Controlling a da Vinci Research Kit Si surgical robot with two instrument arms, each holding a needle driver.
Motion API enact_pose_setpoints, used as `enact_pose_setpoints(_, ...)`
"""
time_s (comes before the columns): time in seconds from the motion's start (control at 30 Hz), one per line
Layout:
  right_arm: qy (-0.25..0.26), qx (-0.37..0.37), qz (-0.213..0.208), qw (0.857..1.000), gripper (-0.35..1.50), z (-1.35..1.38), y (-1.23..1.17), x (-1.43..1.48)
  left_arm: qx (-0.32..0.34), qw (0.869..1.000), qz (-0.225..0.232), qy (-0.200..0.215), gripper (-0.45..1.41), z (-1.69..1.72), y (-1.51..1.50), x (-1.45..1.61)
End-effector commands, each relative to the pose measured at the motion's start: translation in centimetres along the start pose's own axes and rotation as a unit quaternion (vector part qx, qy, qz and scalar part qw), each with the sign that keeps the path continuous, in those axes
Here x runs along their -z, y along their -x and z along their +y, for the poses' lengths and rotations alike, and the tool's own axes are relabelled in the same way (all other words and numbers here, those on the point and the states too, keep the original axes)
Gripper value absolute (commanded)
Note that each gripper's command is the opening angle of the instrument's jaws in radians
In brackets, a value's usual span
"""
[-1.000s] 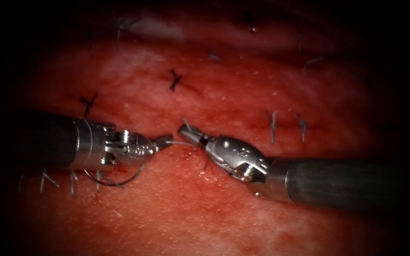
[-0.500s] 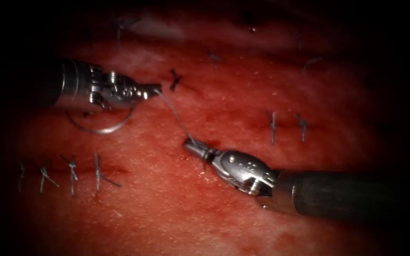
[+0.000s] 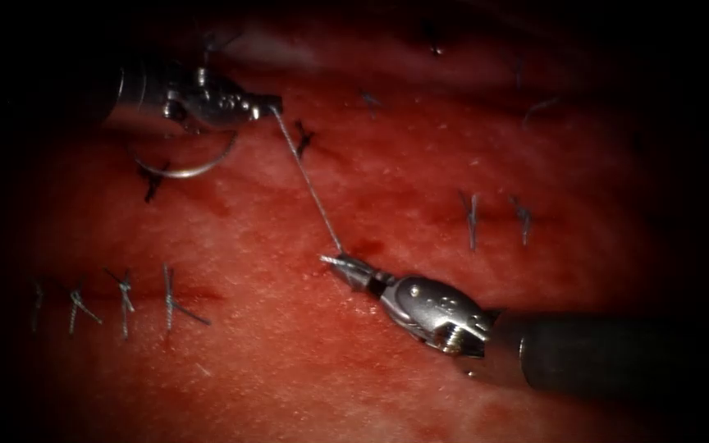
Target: Wound Closure
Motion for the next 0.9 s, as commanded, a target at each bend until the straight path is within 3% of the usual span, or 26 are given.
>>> enact_pose_setpoints(0.03,-0.003,0.000,0.000,1.000,-0.35,-0.05,0.05,0.01,0.000,1.000,0.002,-0.002,-0.45,-0.03,-0.04,-0.09)
enact_pose_setpoints(0.5,-0.028,0.038,-0.006,0.999,-0.35,-0.27,0.10,0.34,-0.002,1.000,0.002,-0.010,-0.45,-0.12,0.04,-0.23)
enact_pose_setpoints(0.9,-0.062,0.093,0.034,0.993,-0.35,-0.45,0.13,0.45,0.009,0.999,0.000,-0.032,-0.45,-0.38,0.07,-0.32)
